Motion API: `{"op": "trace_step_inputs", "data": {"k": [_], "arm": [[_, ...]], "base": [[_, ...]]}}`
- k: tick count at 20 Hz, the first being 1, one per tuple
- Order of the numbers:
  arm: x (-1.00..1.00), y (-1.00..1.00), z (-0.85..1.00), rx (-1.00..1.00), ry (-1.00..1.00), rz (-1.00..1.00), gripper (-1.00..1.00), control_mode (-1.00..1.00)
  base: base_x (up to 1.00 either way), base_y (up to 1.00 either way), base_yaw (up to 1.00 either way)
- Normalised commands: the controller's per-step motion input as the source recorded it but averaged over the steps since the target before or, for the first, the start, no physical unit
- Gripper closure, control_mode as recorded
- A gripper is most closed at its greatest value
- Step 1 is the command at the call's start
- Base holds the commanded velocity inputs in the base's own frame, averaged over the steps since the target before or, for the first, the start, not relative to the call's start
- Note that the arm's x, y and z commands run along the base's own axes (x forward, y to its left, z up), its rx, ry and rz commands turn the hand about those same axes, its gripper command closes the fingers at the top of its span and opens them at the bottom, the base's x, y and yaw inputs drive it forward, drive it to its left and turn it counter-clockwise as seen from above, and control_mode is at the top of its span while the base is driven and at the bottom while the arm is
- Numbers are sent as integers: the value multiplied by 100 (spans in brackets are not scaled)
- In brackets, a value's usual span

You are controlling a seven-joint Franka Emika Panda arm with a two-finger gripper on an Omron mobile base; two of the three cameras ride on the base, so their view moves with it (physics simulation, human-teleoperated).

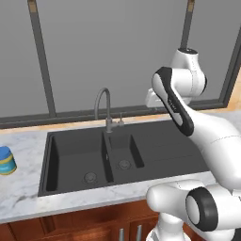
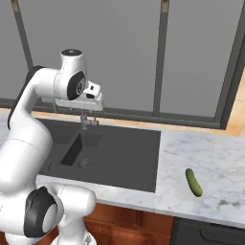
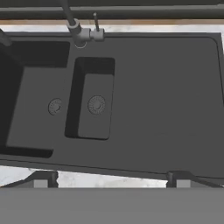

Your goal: Turn on the sink faucet. Then move the cucumber from the counter to the sink. Turn off the sink. Move the vegetable from the sink to the pot next to the stove. Finally move the pot to the rear left burner.

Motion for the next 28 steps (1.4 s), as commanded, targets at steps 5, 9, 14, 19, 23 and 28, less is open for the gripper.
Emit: {"op": "trace_step_inputs", "data": {"k": [5, 9, 14, 19, 23, 28], "arm": [[0, 0, -50, -1, 0, 4, -100, -100], [0, 0, -45, 0, 5, 11, -100, -100], [0, -3, -31, 2, 1, 9, -100, -100], [20, -28, -11, 9, -4, 13, -100, -100], [28, -14, -13, 3, -12, 22, -100, -100], [15, 7, -7, 0, -5, 7, -100, -100]], "base": [[0, 0, 0], [0, 0, 0], [0, 0, 0], [0, 0, 0], [0, 0, 0], [0, 0, 0]]}}
